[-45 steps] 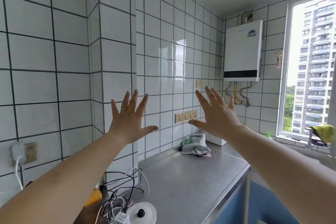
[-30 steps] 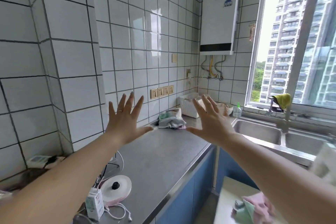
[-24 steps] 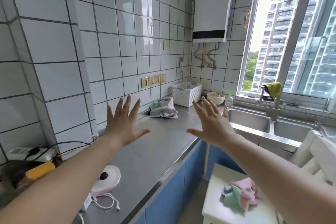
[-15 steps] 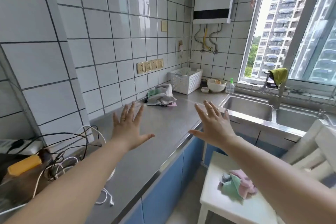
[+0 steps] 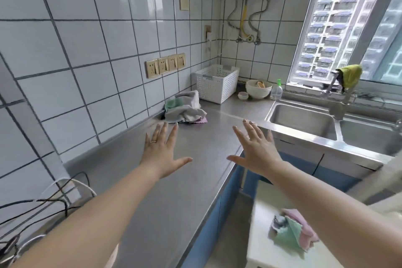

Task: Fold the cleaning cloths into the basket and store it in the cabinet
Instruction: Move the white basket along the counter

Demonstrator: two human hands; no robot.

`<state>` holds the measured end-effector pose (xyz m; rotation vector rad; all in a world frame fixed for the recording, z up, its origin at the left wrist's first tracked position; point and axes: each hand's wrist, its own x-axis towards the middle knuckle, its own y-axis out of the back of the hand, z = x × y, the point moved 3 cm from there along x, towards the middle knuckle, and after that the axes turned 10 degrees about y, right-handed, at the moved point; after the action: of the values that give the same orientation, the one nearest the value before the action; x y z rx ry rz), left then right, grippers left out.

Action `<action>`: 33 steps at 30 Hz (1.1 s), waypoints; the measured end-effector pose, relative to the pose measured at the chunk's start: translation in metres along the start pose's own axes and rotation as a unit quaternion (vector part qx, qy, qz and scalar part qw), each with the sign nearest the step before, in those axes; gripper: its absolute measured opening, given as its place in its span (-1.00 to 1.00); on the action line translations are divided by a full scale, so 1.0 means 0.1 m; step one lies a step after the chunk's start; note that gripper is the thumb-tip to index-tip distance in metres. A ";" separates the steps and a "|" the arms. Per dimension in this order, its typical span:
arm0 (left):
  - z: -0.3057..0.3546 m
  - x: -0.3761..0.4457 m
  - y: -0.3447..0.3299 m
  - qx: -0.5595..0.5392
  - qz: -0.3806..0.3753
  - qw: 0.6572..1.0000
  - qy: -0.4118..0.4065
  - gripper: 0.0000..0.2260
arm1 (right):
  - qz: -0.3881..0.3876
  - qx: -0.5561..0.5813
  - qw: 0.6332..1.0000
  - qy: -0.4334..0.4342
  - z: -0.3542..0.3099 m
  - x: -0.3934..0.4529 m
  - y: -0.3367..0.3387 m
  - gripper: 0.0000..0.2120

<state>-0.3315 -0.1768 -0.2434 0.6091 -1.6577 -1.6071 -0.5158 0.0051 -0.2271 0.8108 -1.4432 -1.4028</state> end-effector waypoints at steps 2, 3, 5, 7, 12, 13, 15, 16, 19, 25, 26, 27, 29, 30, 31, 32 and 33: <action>0.06 0.23 -0.03 -0.032 -0.008 0.999 -0.010 -0.05 | 0.000 -0.001 1.000 -0.002 0.09 0.18 -0.07 -0.12; 0.09 0.32 -0.05 -0.042 -0.009 0.999 -0.015 -0.05 | 0.001 -0.005 1.000 -0.001 0.13 0.24 -0.09 -0.13; 0.16 0.46 -0.07 -0.053 -0.012 0.998 -0.029 -0.05 | -0.002 -0.009 1.000 -0.001 0.20 0.37 -0.15 -0.13; 0.22 0.62 -0.10 -0.070 -0.011 0.997 -0.039 -0.05 | -0.004 -0.005 1.000 -0.006 0.27 0.49 -0.18 -0.13; 0.34 1.06 -0.16 -0.101 -0.023 0.994 -0.028 -0.05 | -0.016 -0.001 1.000 0.001 0.49 0.86 -0.22 -0.13; 0.36 1.13 -0.18 -0.110 -0.027 0.993 -0.023 -0.05 | -0.017 0.001 1.000 0.004 0.52 0.92 -0.23 -0.13; 0.45 1.34 -0.24 -0.127 -0.030 0.991 -0.012 -0.04 | -0.014 0.007 1.000 0.007 0.65 1.09 -0.28 -0.13; 0.50 1.45 -0.28 -0.135 -0.029 0.990 -0.006 -0.04 | -0.013 0.009 1.000 0.009 0.74 1.17 -0.30 -0.13; 0.72 1.75 -0.35 -0.186 -0.027 0.982 0.014 -0.05 | -0.008 0.023 1.000 0.013 0.98 1.42 -0.38 -0.12; 1.27 2.52 -0.53 -0.344 -0.066 0.931 0.100 -0.06 | 0.012 0.113 0.993 0.002 1.62 2.06 -0.51 -0.12; 1.31 2.59 -0.53 -0.367 -0.073 0.920 0.116 -0.06 | 0.012 0.127 0.992 -0.001 1.67 2.13 -0.51 -0.12; 1.38 2.71 -0.54 -0.388 -0.074 0.910 0.129 -0.07 | 0.014 0.149 0.989 -0.004 1.78 2.24 -0.52 -0.12; 1.53 2.90 -0.52 -0.423 -0.068 0.891 0.150 -0.12 | 0.025 0.212 0.977 -0.024 1.97 2.46 -0.53 -0.12; 1.61 3.03 -0.52 -0.452 -0.065 0.875 0.159 -0.15 | 0.029 0.250 0.967 -0.038 2.08 2.59 -0.54 -0.12; 1.67 3.13 -0.50 -0.482 -0.065 0.858 0.167 -0.17 | 0.037 0.285 0.957 -0.045 2.17 2.72 -0.55 -0.11; 1.72 3.25 -0.51 -0.512 -0.064 0.838 0.177 -0.19 | 0.041 0.316 0.947 -0.048 2.24 2.83 -0.55 -0.10; 1.76 3.36 -0.53 -0.531 -0.059 0.824 0.189 -0.19 | 0.045 0.343 0.937 -0.052 2.31 2.93 -0.58 -0.10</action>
<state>-0.6823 -0.3285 -0.2258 0.3760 -0.2780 -2.0074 -0.8400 -0.1888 -0.2125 1.0868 -2.0677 -0.8687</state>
